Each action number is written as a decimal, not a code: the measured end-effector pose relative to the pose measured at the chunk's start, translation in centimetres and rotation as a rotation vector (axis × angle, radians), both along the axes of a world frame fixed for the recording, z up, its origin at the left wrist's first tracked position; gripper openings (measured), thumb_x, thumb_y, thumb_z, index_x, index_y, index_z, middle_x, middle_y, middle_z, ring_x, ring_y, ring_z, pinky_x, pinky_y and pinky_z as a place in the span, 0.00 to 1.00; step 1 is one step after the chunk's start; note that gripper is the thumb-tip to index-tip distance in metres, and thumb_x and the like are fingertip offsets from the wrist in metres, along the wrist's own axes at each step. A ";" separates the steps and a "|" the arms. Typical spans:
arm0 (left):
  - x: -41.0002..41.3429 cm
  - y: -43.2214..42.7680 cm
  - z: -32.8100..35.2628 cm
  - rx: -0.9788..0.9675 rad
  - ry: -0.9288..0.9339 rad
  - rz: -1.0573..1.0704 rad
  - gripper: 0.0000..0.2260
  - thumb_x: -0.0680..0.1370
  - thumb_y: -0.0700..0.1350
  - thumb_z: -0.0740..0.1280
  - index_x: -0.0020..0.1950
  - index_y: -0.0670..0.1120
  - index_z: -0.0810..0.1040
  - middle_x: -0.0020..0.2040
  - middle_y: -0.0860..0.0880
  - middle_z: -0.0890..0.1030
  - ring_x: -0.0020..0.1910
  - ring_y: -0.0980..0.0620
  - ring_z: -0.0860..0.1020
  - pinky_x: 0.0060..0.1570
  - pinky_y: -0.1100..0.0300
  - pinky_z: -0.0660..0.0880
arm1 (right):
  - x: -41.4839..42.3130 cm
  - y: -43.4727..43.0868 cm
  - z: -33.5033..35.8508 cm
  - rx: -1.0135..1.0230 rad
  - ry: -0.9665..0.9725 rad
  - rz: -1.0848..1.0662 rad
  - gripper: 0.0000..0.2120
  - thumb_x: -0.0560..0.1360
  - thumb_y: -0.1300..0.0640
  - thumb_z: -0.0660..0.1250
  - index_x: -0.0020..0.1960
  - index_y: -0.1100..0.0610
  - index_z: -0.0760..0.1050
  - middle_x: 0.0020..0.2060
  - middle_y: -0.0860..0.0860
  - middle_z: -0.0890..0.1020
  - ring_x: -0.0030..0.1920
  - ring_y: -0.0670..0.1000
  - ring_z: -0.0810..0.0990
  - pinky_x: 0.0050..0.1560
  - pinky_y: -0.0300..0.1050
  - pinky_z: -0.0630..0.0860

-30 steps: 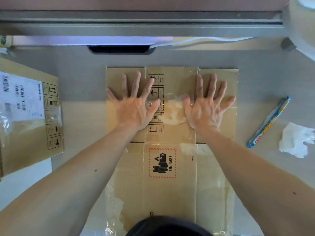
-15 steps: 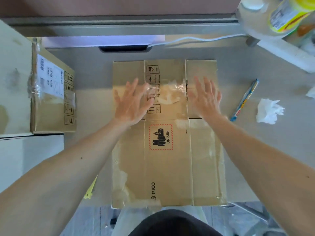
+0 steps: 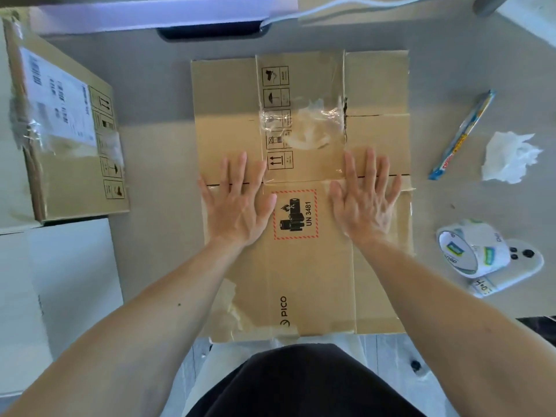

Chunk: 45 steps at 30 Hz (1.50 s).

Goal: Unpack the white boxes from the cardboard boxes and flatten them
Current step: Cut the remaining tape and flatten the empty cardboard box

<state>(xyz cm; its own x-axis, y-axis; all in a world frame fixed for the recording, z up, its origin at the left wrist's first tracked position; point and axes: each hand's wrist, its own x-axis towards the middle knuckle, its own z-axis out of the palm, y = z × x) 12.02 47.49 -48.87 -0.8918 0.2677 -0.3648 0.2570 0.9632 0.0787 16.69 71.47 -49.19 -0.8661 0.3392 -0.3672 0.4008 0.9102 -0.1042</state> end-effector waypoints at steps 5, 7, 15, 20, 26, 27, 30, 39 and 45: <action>-0.1 -0.1 0.2 0.014 -0.005 0.002 0.29 0.80 0.68 0.41 0.80 0.61 0.44 0.82 0.51 0.42 0.80 0.43 0.44 0.71 0.28 0.46 | -0.1 -0.1 0.1 0.030 0.001 -0.015 0.30 0.81 0.37 0.45 0.79 0.41 0.39 0.80 0.51 0.44 0.79 0.58 0.42 0.75 0.66 0.42; 0.0 -0.2 0.1 0.003 -0.012 -0.006 0.29 0.80 0.68 0.40 0.80 0.61 0.43 0.82 0.51 0.41 0.80 0.43 0.43 0.71 0.28 0.46 | -0.1 -0.1 0.1 0.042 -0.005 -0.015 0.30 0.81 0.37 0.45 0.79 0.41 0.39 0.80 0.51 0.43 0.79 0.58 0.41 0.75 0.66 0.42; 0.1 -0.3 -0.2 0.003 0.019 -0.006 0.30 0.80 0.69 0.39 0.80 0.61 0.41 0.82 0.52 0.40 0.80 0.44 0.42 0.72 0.28 0.46 | 0.1 -0.1 0.2 0.053 0.004 -0.017 0.30 0.80 0.37 0.45 0.79 0.40 0.40 0.80 0.50 0.43 0.79 0.57 0.41 0.76 0.65 0.42; 0.0 -0.3 0.3 0.016 -0.014 -0.027 0.31 0.79 0.70 0.42 0.80 0.61 0.42 0.82 0.52 0.41 0.80 0.45 0.41 0.72 0.29 0.43 | 0.2 0.3 0.2 -0.027 0.004 0.024 0.29 0.80 0.39 0.44 0.79 0.41 0.41 0.80 0.50 0.42 0.79 0.57 0.39 0.75 0.65 0.37; 2.8 -2.2 2.9 0.195 -0.042 -0.026 0.32 0.80 0.67 0.50 0.80 0.59 0.40 0.82 0.49 0.40 0.80 0.48 0.40 0.74 0.37 0.34 | 5.0 2.7 3.7 -0.158 0.382 0.070 0.25 0.79 0.51 0.53 0.76 0.53 0.63 0.76 0.57 0.62 0.77 0.56 0.58 0.75 0.61 0.44; 4.5 -2.2 3.2 0.199 -0.045 -0.037 0.32 0.80 0.66 0.49 0.80 0.60 0.40 0.82 0.49 0.40 0.80 0.47 0.41 0.74 0.37 0.34 | 6.8 2.6 3.9 -0.136 0.401 0.115 0.25 0.79 0.51 0.53 0.75 0.54 0.64 0.76 0.58 0.63 0.77 0.57 0.59 0.75 0.62 0.46; 10.0 -1.9 2.8 0.153 -0.063 -0.064 0.31 0.80 0.67 0.48 0.80 0.60 0.41 0.81 0.52 0.38 0.80 0.46 0.41 0.75 0.35 0.37 | 12.3 1.7 2.9 -0.087 0.252 0.215 0.27 0.79 0.48 0.53 0.77 0.50 0.57 0.77 0.57 0.59 0.78 0.58 0.56 0.76 0.64 0.49; 15.8 -1.5 -0.1 0.059 -0.028 0.041 0.29 0.81 0.64 0.48 0.81 0.58 0.48 0.82 0.52 0.43 0.80 0.47 0.42 0.72 0.30 0.39 | 16.4 0.1 -0.7 -0.003 0.160 0.120 0.29 0.80 0.43 0.55 0.79 0.45 0.53 0.78 0.54 0.58 0.78 0.56 0.54 0.75 0.65 0.47; 15.8 -1.6 -0.8 0.075 0.026 0.054 0.30 0.80 0.64 0.50 0.81 0.58 0.50 0.82 0.51 0.46 0.80 0.45 0.46 0.72 0.29 0.42 | 16.1 -0.1 -0.3 0.017 0.137 0.135 0.30 0.79 0.43 0.52 0.79 0.46 0.52 0.78 0.55 0.56 0.78 0.57 0.52 0.74 0.66 0.47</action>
